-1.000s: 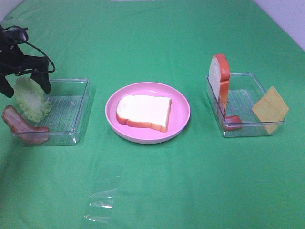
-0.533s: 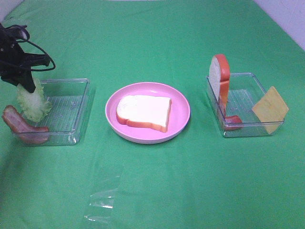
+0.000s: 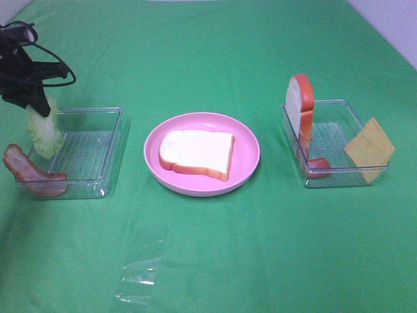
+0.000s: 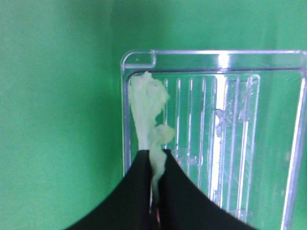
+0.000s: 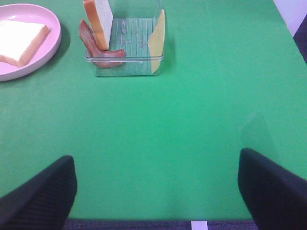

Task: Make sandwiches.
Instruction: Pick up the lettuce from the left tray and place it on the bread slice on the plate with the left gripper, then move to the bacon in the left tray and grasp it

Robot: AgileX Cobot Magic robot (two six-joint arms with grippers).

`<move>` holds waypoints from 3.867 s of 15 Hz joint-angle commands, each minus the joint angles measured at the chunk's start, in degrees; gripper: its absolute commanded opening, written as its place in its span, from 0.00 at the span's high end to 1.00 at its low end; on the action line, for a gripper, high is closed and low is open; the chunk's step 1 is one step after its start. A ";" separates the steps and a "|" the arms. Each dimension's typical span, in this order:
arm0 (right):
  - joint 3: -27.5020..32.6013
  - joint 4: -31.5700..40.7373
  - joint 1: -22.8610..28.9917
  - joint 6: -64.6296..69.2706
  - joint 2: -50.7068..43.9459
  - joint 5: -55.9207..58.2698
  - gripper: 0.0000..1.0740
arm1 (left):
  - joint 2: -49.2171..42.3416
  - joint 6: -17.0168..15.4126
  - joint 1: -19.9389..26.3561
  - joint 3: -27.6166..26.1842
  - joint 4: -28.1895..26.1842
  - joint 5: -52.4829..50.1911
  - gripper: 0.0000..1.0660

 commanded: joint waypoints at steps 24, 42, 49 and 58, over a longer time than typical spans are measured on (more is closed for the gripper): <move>0.11 0.23 -0.11 0.00 -1.89 -0.29 0.18 | 7.51 -0.23 -31.11 -14.78 -20.86 -9.68 1.00; 0.11 0.23 -0.11 0.00 -1.89 -0.29 0.18 | 12.95 -11.17 -31.34 -15.30 4.30 -1.49 0.10; 0.11 0.23 -0.11 0.00 -1.89 -0.29 0.18 | 12.78 -9.97 -31.34 -29.91 3.78 9.00 0.06; 0.11 0.23 -0.11 0.00 -1.83 -0.29 0.18 | -1.20 -4.35 -22.06 -21.66 7.10 18.33 0.06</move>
